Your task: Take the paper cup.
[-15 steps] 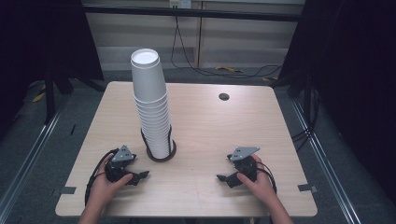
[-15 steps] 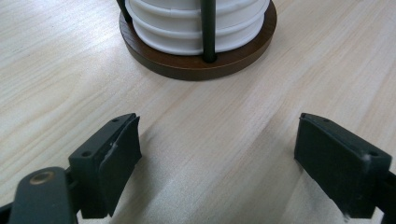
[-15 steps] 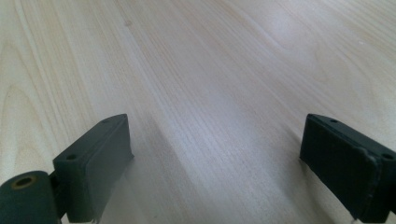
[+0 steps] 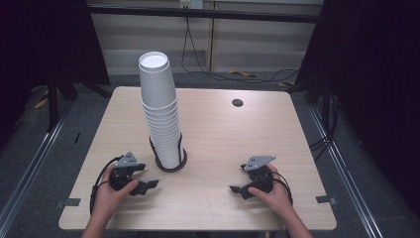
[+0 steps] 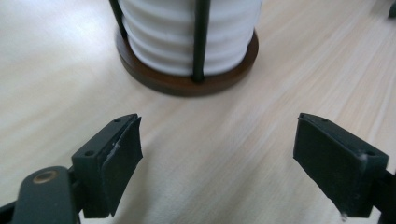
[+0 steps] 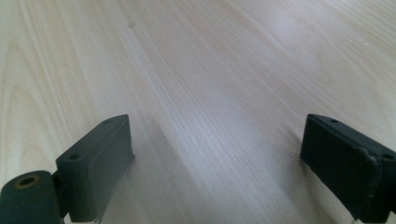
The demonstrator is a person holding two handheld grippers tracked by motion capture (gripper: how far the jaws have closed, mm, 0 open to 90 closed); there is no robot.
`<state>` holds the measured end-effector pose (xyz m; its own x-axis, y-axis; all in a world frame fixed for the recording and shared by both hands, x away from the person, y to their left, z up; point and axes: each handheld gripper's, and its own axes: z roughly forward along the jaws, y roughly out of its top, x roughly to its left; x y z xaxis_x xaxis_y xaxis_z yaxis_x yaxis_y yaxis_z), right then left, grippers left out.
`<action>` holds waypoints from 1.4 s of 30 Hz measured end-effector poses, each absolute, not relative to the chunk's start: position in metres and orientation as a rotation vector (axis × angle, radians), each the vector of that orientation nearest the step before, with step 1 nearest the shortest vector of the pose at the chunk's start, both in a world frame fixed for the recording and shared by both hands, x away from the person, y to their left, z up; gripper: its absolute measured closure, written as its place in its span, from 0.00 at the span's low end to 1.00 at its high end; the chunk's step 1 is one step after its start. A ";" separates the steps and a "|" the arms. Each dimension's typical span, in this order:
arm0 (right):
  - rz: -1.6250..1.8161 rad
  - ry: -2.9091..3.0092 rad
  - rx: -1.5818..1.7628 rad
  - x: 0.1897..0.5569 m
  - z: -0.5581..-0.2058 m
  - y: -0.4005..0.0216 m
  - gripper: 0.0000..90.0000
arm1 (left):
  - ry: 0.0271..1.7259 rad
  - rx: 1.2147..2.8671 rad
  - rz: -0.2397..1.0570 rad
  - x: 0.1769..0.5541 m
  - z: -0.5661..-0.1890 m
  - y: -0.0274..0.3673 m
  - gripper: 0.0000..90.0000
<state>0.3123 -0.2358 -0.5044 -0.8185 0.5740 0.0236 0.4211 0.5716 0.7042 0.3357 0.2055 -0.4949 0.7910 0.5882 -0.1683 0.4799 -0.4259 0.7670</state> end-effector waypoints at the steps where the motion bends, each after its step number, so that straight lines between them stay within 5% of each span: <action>1: 1.110 2.598 0.849 0.312 -0.504 -0.235 0.15 | 0.790 2.077 0.148 0.337 -0.488 0.209 0.17; 15: 1.299 2.608 0.796 0.337 -0.436 -0.183 0.15 | 0.706 2.033 0.180 0.355 -0.374 0.233 0.16; 42: 1.641 2.412 0.706 0.393 -0.319 -0.101 0.14 | 0.601 1.968 0.214 0.384 -0.274 0.216 0.15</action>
